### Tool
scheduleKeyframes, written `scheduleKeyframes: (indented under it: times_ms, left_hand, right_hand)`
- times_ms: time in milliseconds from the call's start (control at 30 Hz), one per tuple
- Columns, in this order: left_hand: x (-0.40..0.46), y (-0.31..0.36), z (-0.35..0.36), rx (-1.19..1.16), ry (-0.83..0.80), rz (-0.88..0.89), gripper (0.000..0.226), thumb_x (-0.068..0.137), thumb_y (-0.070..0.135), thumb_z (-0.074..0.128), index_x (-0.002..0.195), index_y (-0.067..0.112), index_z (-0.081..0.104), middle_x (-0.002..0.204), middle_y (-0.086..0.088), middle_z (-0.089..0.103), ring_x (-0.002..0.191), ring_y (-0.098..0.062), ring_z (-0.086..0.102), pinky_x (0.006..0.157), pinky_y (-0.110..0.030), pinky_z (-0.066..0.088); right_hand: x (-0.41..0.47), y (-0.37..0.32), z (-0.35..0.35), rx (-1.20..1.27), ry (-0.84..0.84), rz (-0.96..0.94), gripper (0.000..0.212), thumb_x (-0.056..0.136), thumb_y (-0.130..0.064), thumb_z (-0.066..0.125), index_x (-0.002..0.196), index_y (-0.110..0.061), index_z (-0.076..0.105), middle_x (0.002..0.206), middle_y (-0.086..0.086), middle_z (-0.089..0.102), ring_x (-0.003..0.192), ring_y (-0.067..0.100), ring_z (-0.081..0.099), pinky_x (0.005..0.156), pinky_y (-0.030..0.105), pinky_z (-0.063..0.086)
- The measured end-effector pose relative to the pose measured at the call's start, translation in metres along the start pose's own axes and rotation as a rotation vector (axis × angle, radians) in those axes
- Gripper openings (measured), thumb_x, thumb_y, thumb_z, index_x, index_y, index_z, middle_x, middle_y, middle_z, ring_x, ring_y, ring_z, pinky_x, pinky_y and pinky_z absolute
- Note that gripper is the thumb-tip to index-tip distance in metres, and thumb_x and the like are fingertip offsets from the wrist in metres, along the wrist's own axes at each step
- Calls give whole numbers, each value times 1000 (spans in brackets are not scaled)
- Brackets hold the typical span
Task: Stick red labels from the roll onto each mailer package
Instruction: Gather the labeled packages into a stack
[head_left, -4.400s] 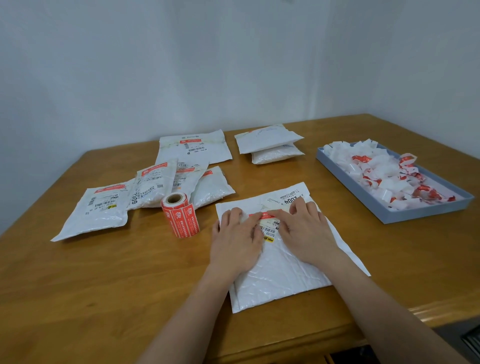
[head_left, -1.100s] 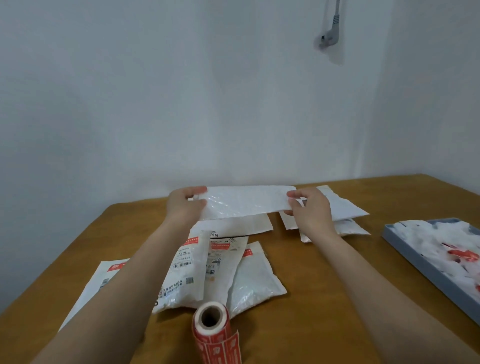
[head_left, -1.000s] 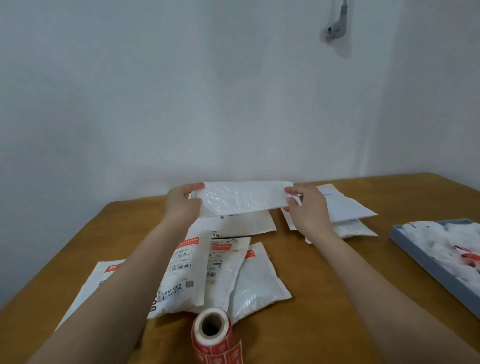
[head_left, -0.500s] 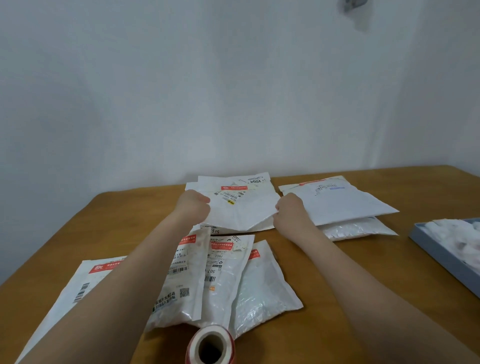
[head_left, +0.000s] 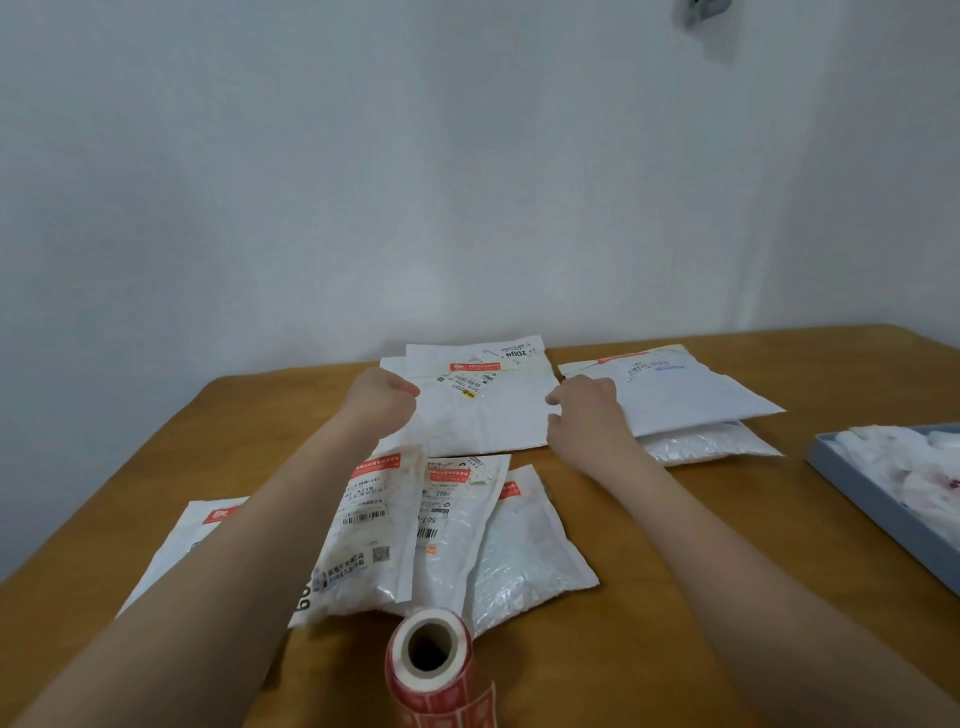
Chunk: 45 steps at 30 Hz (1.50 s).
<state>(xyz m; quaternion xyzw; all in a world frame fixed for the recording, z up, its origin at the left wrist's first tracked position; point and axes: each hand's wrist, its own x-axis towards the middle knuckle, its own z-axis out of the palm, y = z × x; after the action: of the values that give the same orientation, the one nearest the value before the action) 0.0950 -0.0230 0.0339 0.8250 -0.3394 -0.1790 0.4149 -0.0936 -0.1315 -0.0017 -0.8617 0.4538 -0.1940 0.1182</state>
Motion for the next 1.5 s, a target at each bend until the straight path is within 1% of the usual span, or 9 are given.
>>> scheduleKeyframes:
  times_ms: [200, 433, 667, 733, 867, 1033, 1233, 1333, 1500]
  left_hand:
    - [-21, -9, -18, 20, -18, -22, 27, 87, -4, 44, 73, 19, 46, 75, -1, 37, 66, -18, 33, 55, -26, 23]
    - [-61, -22, -31, 83, 27, -102, 26, 78, -7, 36, 63, 15, 34, 62, -2, 29, 57, -18, 23, 52, -27, 18]
    - [-77, -22, -25, 10, 28, -68, 23, 87, -6, 42, 87, 13, 54, 84, -1, 50, 72, -21, 42, 60, -26, 34]
    - [-76, -21, -22, 46, 22, -94, 19, 88, -3, 42, 90, 12, 53, 89, -5, 51, 70, -21, 41, 60, -27, 34]
    - [-77, -26, -23, 267, 4, -255, 45, 92, 11, 52, 134, 1, 43, 138, -20, 44, 119, -33, 47, 78, -39, 47]
    - [-87, -27, -25, 278, -90, -356, 61, 84, 31, 73, 129, -1, 44, 119, -16, 53, 98, -29, 52, 68, -37, 48]
    - [-92, -27, -27, 172, -63, -353, 78, 81, 38, 75, 138, -1, 38, 132, -18, 52, 103, -32, 53, 71, -38, 43]
    - [-88, -32, -29, 44, -41, -336, 72, 86, 38, 70, 137, -3, 40, 120, -19, 55, 92, -28, 50, 70, -36, 43]
    - [-87, -36, -31, -109, -168, -381, 39, 86, 34, 71, 101, 0, 62, 96, -13, 64, 87, -24, 61, 89, -37, 51]
  right_hand:
    - [-33, -5, -15, 188, -127, -24, 32, 97, -19, 50, 128, -15, 57, 135, 2, 53, 132, 22, 38, 104, 27, 30]
    - [-72, -8, -17, 449, -286, -13, 32, 96, -22, 54, 127, -17, 60, 130, -2, 58, 117, 11, 53, 74, 13, 39]
    - [-94, 11, -23, 626, -90, 234, 46, 95, -19, 56, 139, -24, 42, 116, -1, 51, 73, 3, 48, 51, 14, 37]
    - [-97, 18, -27, 634, -92, 269, 44, 95, -18, 56, 137, -24, 43, 116, -1, 50, 73, 4, 48, 53, 16, 39]
    - [-107, 18, -24, 641, -250, 241, 26, 93, -19, 58, 118, -23, 60, 118, -2, 60, 100, 12, 58, 87, 31, 53]
    - [-114, 1, -18, 655, -384, 91, 32, 92, -21, 59, 123, -29, 60, 110, -2, 63, 94, 14, 64, 84, 28, 53]
    - [-108, -20, -15, 611, -432, -23, 37, 96, -25, 54, 132, -28, 55, 122, -2, 57, 96, 9, 58, 79, 22, 48]
    - [-106, -27, -14, 572, -448, -47, 39, 97, -30, 53, 135, -27, 53, 130, -3, 54, 108, 10, 54, 81, 21, 46]
    - [-101, -33, -10, 547, -448, -77, 42, 97, -33, 52, 137, -22, 51, 136, -1, 53, 120, 11, 49, 95, 25, 42]
